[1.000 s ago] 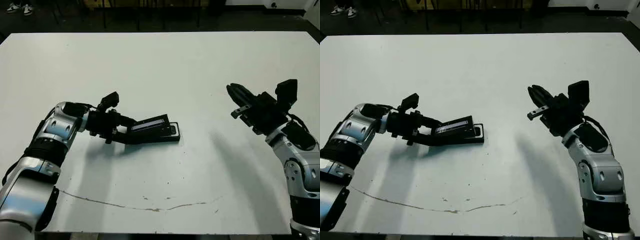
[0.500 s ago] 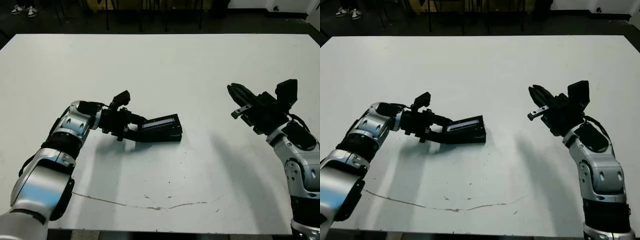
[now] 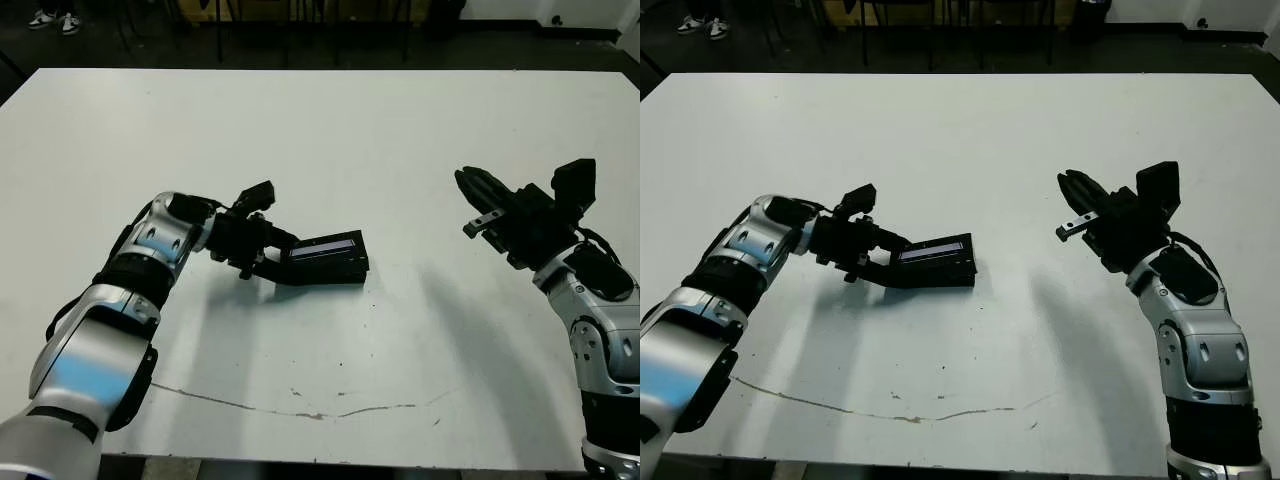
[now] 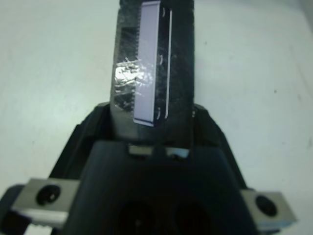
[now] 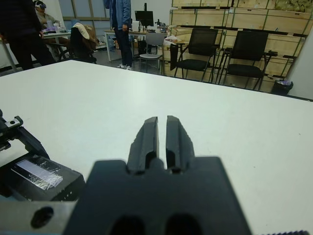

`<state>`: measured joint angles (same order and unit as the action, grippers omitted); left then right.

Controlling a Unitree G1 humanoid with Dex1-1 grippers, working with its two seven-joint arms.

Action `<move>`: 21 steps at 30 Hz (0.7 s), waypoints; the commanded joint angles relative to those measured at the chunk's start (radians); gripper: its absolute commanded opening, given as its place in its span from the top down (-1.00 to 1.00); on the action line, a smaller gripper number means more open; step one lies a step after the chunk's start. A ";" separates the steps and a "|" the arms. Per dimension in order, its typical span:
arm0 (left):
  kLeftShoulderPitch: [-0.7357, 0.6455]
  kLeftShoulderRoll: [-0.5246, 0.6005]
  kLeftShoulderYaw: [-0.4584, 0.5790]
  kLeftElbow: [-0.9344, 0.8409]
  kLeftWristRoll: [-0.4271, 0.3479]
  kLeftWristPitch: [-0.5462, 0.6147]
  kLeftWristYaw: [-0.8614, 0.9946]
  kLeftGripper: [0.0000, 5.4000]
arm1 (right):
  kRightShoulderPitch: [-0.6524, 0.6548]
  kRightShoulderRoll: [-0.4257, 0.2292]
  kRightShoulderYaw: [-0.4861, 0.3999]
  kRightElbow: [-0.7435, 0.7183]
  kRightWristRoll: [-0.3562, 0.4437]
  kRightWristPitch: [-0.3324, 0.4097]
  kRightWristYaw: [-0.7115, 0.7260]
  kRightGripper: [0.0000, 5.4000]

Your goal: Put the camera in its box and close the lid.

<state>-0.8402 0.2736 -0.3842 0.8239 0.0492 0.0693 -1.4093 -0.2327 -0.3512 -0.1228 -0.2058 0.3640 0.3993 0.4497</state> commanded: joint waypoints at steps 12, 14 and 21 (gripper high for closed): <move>0.058 0.049 -0.136 -0.242 0.109 0.019 -0.016 0.00 | 0.014 -0.002 0.000 0.007 0.003 0.015 -0.006 1.00; 0.059 0.060 -0.142 -0.245 0.120 0.014 0.000 0.00 | 0.016 -0.002 0.001 0.007 0.002 0.006 -0.003 1.00; 0.063 0.100 -0.146 -0.210 0.141 -0.018 0.037 -0.34 | 0.014 -0.002 -0.003 0.007 0.015 0.018 -0.004 1.00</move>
<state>-0.8239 0.3618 -0.4950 0.5903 0.1525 0.0637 -1.3772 -0.2302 -0.3507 -0.1238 -0.2046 0.3773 0.3983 0.4485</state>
